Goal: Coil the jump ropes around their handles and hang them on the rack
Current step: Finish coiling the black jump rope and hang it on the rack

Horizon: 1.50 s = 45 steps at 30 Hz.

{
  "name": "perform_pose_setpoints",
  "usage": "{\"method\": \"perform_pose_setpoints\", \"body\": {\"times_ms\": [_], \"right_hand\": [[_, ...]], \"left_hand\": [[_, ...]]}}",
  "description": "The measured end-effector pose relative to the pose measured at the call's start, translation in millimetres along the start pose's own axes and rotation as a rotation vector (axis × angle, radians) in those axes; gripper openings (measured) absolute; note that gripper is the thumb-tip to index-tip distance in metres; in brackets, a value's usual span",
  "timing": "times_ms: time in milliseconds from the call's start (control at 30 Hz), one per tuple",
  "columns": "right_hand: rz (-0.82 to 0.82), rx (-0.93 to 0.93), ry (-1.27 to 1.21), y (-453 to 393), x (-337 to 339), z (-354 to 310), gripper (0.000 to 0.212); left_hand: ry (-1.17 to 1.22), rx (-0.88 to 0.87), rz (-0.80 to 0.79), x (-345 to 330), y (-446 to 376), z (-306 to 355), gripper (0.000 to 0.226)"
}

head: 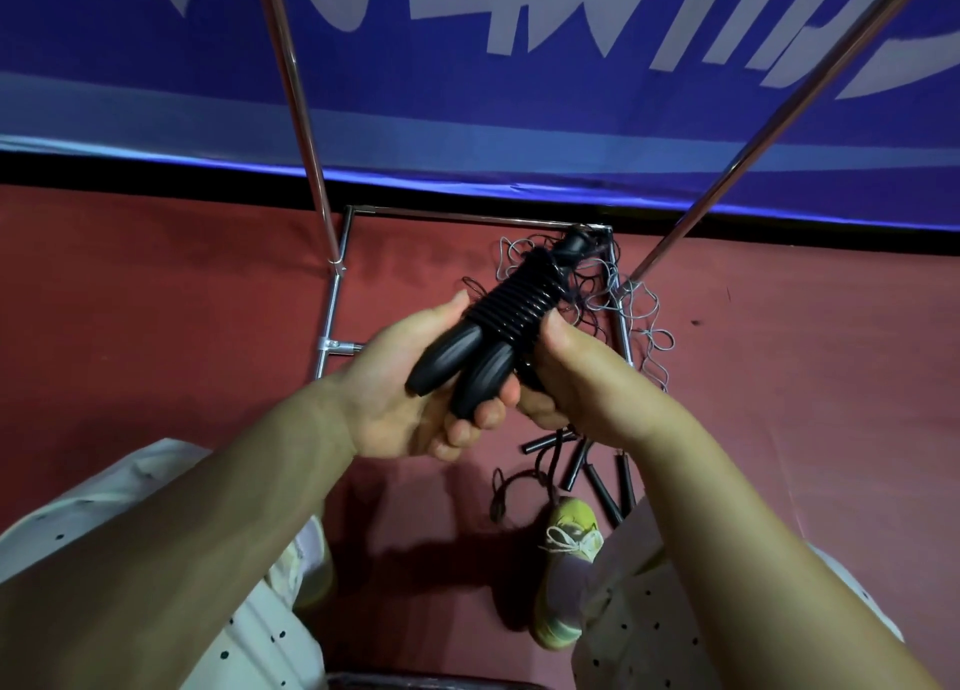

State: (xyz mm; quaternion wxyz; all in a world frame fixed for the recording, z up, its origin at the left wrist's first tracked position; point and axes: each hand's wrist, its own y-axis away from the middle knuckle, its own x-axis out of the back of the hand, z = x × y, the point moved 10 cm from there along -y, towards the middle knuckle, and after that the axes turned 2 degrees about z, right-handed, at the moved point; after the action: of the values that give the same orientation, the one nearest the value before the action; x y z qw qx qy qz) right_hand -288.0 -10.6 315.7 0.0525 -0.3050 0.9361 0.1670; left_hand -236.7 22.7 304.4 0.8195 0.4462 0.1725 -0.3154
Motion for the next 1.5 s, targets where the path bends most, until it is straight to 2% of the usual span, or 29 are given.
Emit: {"method": "perform_pose_setpoints", "body": {"times_ms": [100,233,267,333,433,500,633,867,967,1033,1100,1200,1267,1333,1400,1500], "right_hand": [[0.013,0.063,0.019,5,9,-8,0.056],[0.264,0.120,0.363,10,32,-18,0.012],[0.312,0.124,0.474,11,36,-21,0.009],[0.352,0.097,0.705,11,37,-24,0.015],[0.345,0.015,0.827,8,35,-19,0.022],[0.342,-0.008,0.831,6,32,-16,0.027],[0.279,-0.077,0.768,1,18,-5,0.027],[0.372,-0.245,0.270,4,24,15,0.038],[0.394,-0.290,0.274,4,21,21,0.049],[0.421,-0.306,0.272,4,24,25,0.057],[0.459,-0.311,0.260,5,28,27,0.054],[0.500,-0.287,0.262,6,34,24,0.048],[0.556,-0.247,0.172,8,41,19,0.043],[0.591,-0.190,0.032,10,45,14,0.035],[0.520,-0.107,-0.100,10,36,6,0.033],[0.363,0.030,-0.008,7,16,-7,0.039]], "left_hand": [[0.071,-0.040,-0.034,-2,5,7,0.076],[0.146,-0.090,-0.012,1,9,19,0.075],[0.153,-0.092,0.001,3,9,20,0.074],[0.165,-0.084,0.011,4,8,19,0.075],[0.170,-0.084,0.033,10,6,19,0.075],[0.138,-0.089,0.093,20,4,19,0.075],[-0.119,-0.066,0.360,51,-3,13,0.075],[-0.342,-0.171,0.602,64,-2,23,0.070],[-0.476,-0.228,0.705,62,-3,28,0.058],[-0.581,-0.283,0.676,55,-6,30,0.043],[-0.585,-0.305,0.584,48,-12,28,0.028],[-0.500,-0.277,0.472,47,-14,21,0.024],[-0.356,-0.228,0.405,47,-11,16,0.023],[-0.147,-0.111,0.263,37,-12,4,0.045],[0.030,-0.043,0.111,17,-11,-6,0.066],[0.134,0.034,-0.060,-12,-14,-22,0.078]]}}
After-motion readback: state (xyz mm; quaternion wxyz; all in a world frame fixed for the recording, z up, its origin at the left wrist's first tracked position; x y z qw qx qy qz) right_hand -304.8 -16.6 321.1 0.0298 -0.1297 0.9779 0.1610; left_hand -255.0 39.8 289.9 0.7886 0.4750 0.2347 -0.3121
